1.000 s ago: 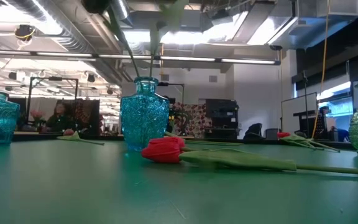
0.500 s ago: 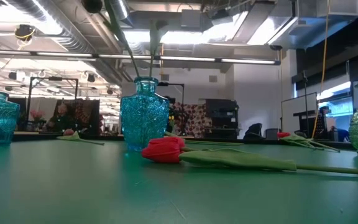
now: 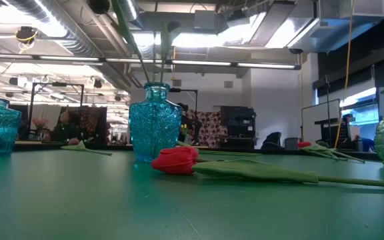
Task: Sort flowers into vase by color
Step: Put the bottom black tulip into the right blue vase
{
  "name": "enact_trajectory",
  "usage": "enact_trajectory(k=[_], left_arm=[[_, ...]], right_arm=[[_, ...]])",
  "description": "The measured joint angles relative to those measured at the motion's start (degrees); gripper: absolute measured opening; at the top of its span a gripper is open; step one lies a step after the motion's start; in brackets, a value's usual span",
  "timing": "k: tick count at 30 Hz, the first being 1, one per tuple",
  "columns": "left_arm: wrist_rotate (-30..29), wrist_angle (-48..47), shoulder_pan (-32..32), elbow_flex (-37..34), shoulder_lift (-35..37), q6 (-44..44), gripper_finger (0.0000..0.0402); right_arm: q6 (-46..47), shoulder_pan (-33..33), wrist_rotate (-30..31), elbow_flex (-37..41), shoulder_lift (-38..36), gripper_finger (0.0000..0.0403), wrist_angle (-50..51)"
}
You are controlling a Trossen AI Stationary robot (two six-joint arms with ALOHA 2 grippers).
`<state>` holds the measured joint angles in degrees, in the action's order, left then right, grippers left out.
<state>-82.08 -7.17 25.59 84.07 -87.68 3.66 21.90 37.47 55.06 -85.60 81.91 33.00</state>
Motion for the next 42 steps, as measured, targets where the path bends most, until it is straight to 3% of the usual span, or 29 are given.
enact_trajectory(k=[9,17,29,35,42], left_arm=[[2.85,0.30,-0.40,-3.97,0.00,9.53,0.0010],[3.29,0.14,-0.28,-4.08,-0.06,12.71,0.0011],[4.44,-4.28,-0.20,-4.08,-0.06,18.18,0.0024],[12.39,-8.50,-1.61,-4.08,-0.05,24.06,0.0081],[33.78,-30.69,-6.69,0.21,0.74,41.75,0.0141]], right_arm=[[1.84,0.00,3.08,0.00,0.00,0.0319,0.08],[1.85,0.02,2.34,0.00,0.00,0.0319,0.08],[3.81,0.04,-5.97,0.00,-0.02,0.0319,0.08],[3.82,0.02,-12.52,0.00,-0.02,0.0319,0.10],[4.54,0.02,-16.98,-0.30,-1.56,0.0319,2.14]])
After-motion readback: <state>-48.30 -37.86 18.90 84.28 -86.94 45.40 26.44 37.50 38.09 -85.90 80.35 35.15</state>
